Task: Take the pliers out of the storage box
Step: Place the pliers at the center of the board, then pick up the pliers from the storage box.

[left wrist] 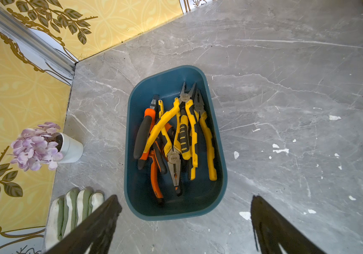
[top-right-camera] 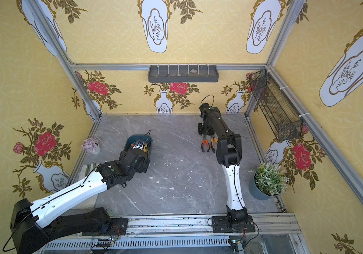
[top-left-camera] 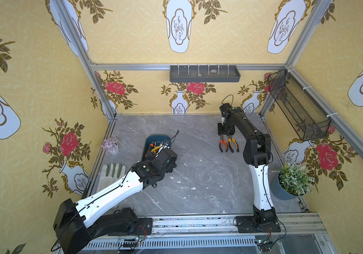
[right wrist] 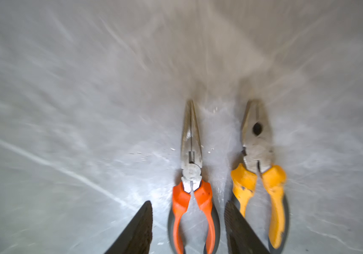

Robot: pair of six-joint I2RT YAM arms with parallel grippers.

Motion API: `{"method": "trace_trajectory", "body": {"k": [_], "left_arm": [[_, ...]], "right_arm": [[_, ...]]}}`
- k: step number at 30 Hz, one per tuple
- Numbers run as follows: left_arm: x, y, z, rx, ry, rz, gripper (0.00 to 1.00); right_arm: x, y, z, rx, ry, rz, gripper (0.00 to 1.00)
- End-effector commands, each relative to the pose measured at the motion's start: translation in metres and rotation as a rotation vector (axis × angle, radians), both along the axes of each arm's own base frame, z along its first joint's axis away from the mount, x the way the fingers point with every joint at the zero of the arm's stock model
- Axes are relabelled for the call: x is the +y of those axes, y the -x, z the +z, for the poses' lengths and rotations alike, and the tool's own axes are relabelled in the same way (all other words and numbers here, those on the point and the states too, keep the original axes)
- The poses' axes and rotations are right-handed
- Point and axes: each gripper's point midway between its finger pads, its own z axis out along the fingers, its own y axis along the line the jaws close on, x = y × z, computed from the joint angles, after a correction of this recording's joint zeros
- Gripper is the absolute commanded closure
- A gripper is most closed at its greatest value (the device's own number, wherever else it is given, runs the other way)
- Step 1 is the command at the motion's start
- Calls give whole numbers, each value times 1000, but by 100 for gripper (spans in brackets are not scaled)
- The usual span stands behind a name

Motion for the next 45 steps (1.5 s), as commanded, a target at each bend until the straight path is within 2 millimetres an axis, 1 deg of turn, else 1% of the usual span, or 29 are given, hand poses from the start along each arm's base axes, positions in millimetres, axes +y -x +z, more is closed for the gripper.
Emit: {"method": "trace_trajectory", "body": {"k": [1,3,4,5,7,8,10,11,12,15,18,20,21,23,27,30,32,34,35,36,37,39,40,41,44,45], "left_arm": [[-1,1,-2,24,5,-1,5],[-1,-1,-2,39,15,3,5],[0,-2,-4,52,23,7,5],[2,-4,-6,73,38,15,5],[10,-8,-13,133,68,46,5],[15,-11,-16,160,79,70,5],[24,-14,-20,196,84,105,5],[27,-16,-21,212,88,118,6],[32,-18,-23,230,97,137,6],[43,-21,-27,269,121,181,7],[55,-24,-35,311,163,219,7],[62,-28,-39,331,186,233,7],[68,-32,-42,342,192,252,7],[76,-39,-46,367,182,268,7],[88,-58,-56,434,99,313,8],[91,-73,-64,472,51,327,12],[93,-81,-70,484,29,335,20],[94,-89,-74,492,14,344,31],[93,-93,-78,500,12,343,34],[92,-96,-80,505,13,342,35],[89,-99,-83,512,17,337,40],[85,-104,-88,529,25,331,56],[84,-106,-90,537,25,332,59],[83,-108,-94,547,21,335,61],[83,-112,-103,570,7,345,61],[83,-113,-105,576,3,346,64]], "right_arm": [[5,1,58,-96,6,16,47],[14,8,97,-175,-15,32,46],[20,15,112,-205,-27,45,45],[28,24,124,-229,-40,64,45],[51,48,145,-274,-81,120,44],[63,63,151,-287,-101,153,43],[83,93,154,-290,-126,204,43],[89,107,157,-292,-142,218,43],[96,123,154,-278,-158,235,43],[108,158,147,-238,-236,259,43],[112,185,138,-191,-315,266,43],[112,196,132,-173,-331,267,43],[111,200,128,-165,-330,265,43],[107,203,122,-157,-321,260,43],[99,209,116,-156,-316,236,43],[96,213,107,-150,-329,228,43],[93,214,100,-138,-327,224,43],[90,214,94,-126,-324,224,43],[89,214,92,-125,-323,227,43],[88,213,89,-122,-320,228,43],[86,212,88,-120,-321,228,43],[83,210,86,-118,-327,228,43],[81,209,85,-117,-329,227,43],[79,208,84,-115,-331,224,43],[73,204,82,-116,-341,210,43],[72,204,81,-115,-346,207,43]]}}
